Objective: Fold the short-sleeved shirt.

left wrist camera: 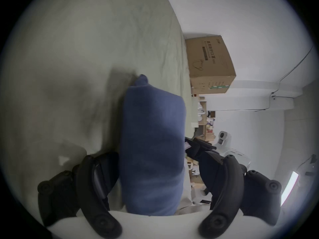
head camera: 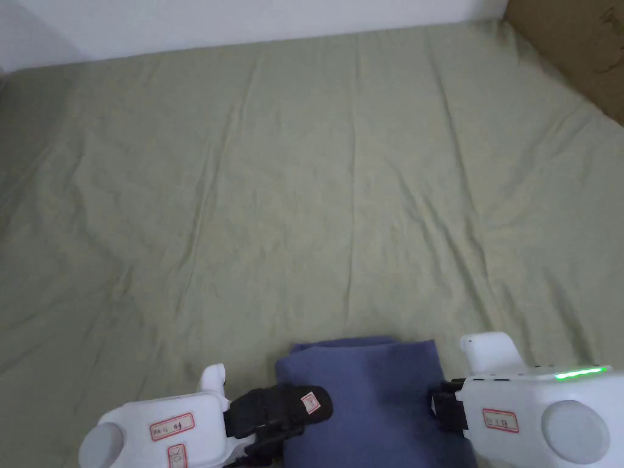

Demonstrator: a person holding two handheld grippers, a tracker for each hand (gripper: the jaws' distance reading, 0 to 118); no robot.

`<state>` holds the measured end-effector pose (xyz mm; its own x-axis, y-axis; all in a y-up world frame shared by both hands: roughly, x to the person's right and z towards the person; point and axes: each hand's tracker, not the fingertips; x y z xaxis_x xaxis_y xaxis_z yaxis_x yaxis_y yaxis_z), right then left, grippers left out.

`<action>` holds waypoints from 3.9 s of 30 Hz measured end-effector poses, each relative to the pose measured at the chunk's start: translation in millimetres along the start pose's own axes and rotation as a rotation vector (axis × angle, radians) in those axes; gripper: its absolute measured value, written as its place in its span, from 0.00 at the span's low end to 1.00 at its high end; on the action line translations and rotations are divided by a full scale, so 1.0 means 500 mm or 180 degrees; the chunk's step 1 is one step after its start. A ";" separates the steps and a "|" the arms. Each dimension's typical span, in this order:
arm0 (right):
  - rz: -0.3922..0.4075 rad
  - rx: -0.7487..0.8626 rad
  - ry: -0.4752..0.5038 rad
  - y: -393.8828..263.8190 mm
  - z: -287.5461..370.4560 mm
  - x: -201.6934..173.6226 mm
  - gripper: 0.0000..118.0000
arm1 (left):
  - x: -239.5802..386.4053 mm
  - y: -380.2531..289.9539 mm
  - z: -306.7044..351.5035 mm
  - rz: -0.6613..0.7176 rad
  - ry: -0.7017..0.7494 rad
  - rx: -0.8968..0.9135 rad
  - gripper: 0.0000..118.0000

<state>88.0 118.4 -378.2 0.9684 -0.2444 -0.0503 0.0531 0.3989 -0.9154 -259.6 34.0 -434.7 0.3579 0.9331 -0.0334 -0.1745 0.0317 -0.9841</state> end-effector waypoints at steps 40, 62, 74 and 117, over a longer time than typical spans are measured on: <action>-0.0259 -0.0100 0.0304 0.053 -0.005 -0.091 0.02 | -0.020 0.264 0.714 -0.0800 0.2452 0.0556 0.28; -0.0190 0.0007 0.0494 0.056 0.015 -0.091 0.02 | 0.113 0.075 0.759 -0.0640 0.2370 0.2309 0.00; -0.0066 0.0600 0.0674 0.042 0.123 -0.090 0.02 | 0.315 -0.164 0.414 -0.1612 0.2700 0.2813 0.00; 0.0533 0.3126 -0.0763 0.083 0.378 -0.191 0.87 | 0.623 -0.226 0.220 -0.2747 0.3009 0.3376 0.99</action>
<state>44.0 325.4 -335.9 0.9993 0.0212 0.0324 -0.0155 0.9857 -0.1676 -229.5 360.4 -314.5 0.9985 -0.0067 -0.0544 -0.0062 0.9724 -0.2333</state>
